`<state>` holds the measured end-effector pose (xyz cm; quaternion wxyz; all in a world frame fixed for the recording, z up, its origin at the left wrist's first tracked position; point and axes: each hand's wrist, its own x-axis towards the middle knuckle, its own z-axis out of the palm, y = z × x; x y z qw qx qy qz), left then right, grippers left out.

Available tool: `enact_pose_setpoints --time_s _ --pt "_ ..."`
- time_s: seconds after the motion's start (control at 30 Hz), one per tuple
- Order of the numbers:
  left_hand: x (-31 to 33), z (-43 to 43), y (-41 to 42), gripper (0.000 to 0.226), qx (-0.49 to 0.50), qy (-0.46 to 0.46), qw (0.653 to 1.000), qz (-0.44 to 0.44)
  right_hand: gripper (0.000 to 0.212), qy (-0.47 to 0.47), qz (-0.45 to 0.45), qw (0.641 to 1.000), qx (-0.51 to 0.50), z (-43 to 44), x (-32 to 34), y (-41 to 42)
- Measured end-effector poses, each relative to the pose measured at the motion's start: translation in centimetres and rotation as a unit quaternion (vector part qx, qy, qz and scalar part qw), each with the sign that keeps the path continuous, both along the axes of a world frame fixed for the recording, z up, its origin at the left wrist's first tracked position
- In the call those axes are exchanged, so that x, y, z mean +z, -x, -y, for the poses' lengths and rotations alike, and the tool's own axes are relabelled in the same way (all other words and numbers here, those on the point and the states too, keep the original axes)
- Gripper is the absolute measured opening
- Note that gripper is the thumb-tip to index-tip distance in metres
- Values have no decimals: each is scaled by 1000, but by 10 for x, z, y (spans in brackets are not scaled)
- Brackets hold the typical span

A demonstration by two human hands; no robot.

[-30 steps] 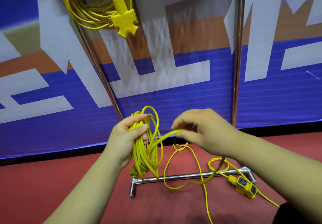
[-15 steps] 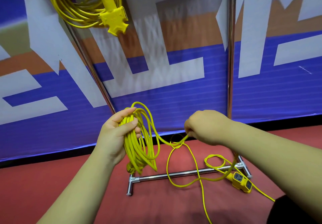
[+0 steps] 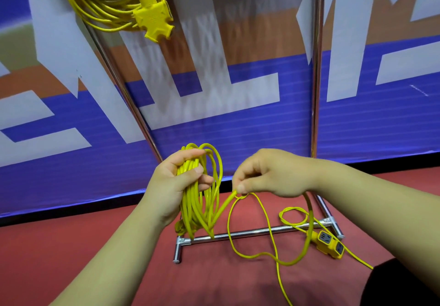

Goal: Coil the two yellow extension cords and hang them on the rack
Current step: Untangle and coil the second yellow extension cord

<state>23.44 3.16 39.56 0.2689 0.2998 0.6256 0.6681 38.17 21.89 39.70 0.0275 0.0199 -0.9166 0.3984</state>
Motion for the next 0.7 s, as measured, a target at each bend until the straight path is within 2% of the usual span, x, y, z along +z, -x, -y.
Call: enact_pose_setpoints --time_s 0.1,0.2,0.27,0.37,0.47,0.53,0.6,0.7 --pt "-1 -3 -6 26 -39 12 999 8 5 64 -72 992 -84 -6 -1 0" --pt "0 -7 -13 25 -71 11 997 28 5 142 -127 967 -171 -9 -4 2" --pt "1 -10 -18 27 -85 7 996 30 6 162 -146 954 -207 -11 -8 3" --pt "3 -14 -21 30 -94 -23 995 40 5 172 -154 950 -211 -13 -9 4" --pt "13 -14 -16 31 -53 -58 995 58 16 212 -103 960 -153 -24 -14 -4" --pt "20 -11 -7 31 -26 -82 994 61 17 211 -63 967 -130 -33 -19 -11" --pt "24 -5 3 29 -4 -94 994 54 14 179 -61 968 -166 -37 -22 -14" --pt "20 2 14 28 20 -68 997 36 12 122 -152 942 -273 -38 -20 -12"
